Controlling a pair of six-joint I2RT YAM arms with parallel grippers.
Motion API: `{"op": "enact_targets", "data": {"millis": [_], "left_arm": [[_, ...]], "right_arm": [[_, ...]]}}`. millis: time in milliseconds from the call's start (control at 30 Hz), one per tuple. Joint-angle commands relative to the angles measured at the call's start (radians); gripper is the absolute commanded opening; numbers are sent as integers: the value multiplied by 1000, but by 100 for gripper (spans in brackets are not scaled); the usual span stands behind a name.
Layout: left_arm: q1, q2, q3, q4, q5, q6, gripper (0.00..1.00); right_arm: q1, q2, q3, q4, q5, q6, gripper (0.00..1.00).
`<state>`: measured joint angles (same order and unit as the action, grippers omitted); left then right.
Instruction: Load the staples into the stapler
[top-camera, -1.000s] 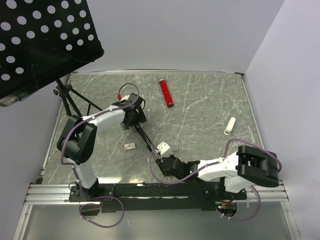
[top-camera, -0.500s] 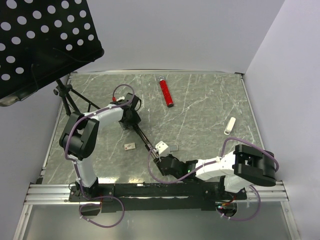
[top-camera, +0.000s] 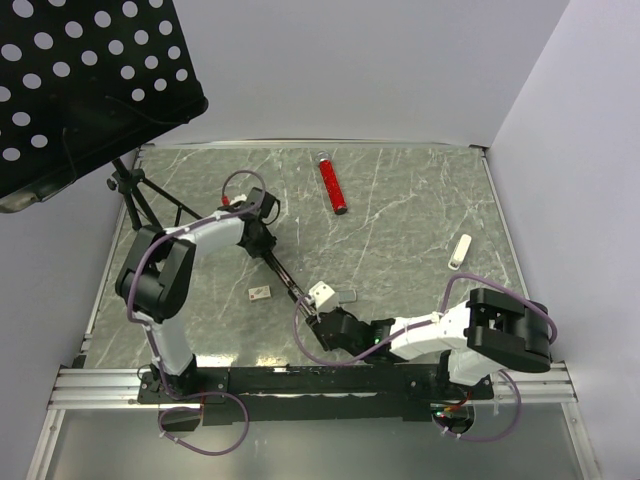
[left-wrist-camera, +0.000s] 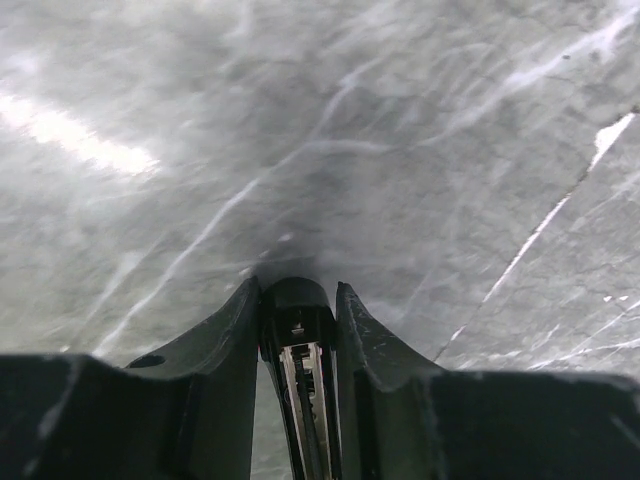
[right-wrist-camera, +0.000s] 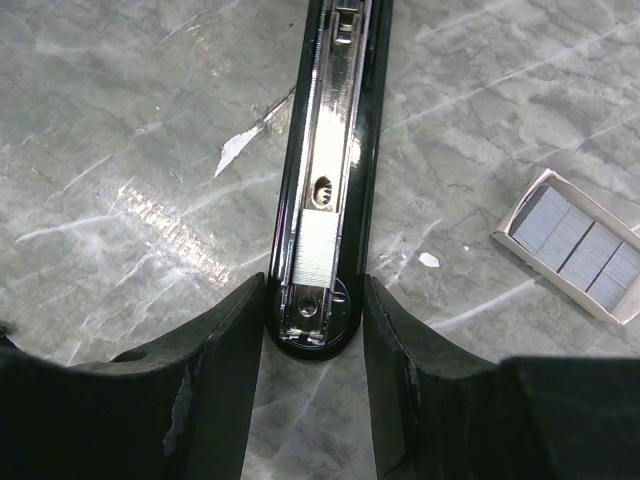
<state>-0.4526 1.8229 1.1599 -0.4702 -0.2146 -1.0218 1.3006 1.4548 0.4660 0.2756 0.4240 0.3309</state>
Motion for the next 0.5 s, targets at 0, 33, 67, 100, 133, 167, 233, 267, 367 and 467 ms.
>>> {"op": "enact_targets", "data": {"millis": [0, 33, 67, 100, 133, 167, 233, 267, 367, 467], "left_arm": [[-15, -131, -54, -33, 40, -35, 12], [-21, -148, -60, -33, 29, -43, 12], [-34, -166, -72, -34, 23, -46, 12], [-44, -198, -77, -38, 12, -50, 12], [-55, -214, -81, -41, -5, -61, 13], [-79, -229, -89, -44, -32, -66, 13], [-107, -273, -101, -47, -68, -83, 14], [-135, -301, -114, -45, -104, -89, 14], [-196, -344, -143, -42, -162, -115, 15], [-266, -375, -177, -28, -225, -132, 15]], "right_arm": [[-32, -16, 3, -53, -36, -3, 14], [-43, -22, 3, -52, -40, -4, 14], [-49, -27, 5, -50, -51, -4, 14], [-55, -30, 3, -49, -56, -6, 14], [-67, -36, 3, -46, -60, -7, 14], [-73, -39, 3, -41, -73, -9, 14], [-87, -51, 2, -36, -83, -7, 14], [-101, -53, 2, -32, -99, -7, 14], [-130, -71, -6, -15, -120, -6, 14], [-155, -85, -7, -9, -143, -7, 14]]}}
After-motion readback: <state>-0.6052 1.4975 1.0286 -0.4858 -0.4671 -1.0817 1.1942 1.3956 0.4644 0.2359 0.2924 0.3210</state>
